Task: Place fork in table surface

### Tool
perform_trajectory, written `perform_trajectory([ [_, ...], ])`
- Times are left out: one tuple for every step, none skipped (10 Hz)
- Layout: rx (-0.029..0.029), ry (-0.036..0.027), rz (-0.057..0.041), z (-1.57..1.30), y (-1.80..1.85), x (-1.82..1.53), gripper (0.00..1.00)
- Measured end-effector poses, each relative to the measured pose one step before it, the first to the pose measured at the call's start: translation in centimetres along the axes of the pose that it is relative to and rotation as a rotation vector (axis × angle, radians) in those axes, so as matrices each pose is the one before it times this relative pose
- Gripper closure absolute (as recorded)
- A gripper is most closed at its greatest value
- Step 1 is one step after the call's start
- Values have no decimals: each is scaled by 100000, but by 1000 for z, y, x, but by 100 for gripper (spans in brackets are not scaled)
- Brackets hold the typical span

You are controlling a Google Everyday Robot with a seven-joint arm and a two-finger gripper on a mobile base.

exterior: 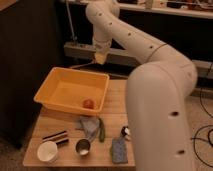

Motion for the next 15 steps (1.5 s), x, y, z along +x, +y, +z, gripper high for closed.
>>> perform_trajectory([
  [981, 437, 3066, -1504, -201, 2944, 100],
  [580, -258, 1648, -693, 33, 1152, 100],
  [723, -963, 2796, -1127, 502, 1257, 100],
  [769, -581, 3928, -1430, 132, 2220, 100],
  [684, -229, 3940, -1023, -132, 2523, 100],
  [545, -48, 3825, -694, -156, 2266, 100],
  [230, -279, 2454, -468, -4, 1442, 100],
  [-42, -96, 552, -97, 64, 330, 100],
  [-205, -169, -532, 29, 203, -305, 100],
  [-396, -235, -162, 2, 157, -115, 100],
  [195, 107, 94, 11, -84, 75, 100],
  [-522, 653, 584, 433, 25, 259, 100],
  [-883, 476, 1696, 624, 163, 576, 100],
  [-893, 947, 3811, 1368, -27, 1774, 100],
  [-615, 577, 2559, 1167, -138, 1487, 100],
])
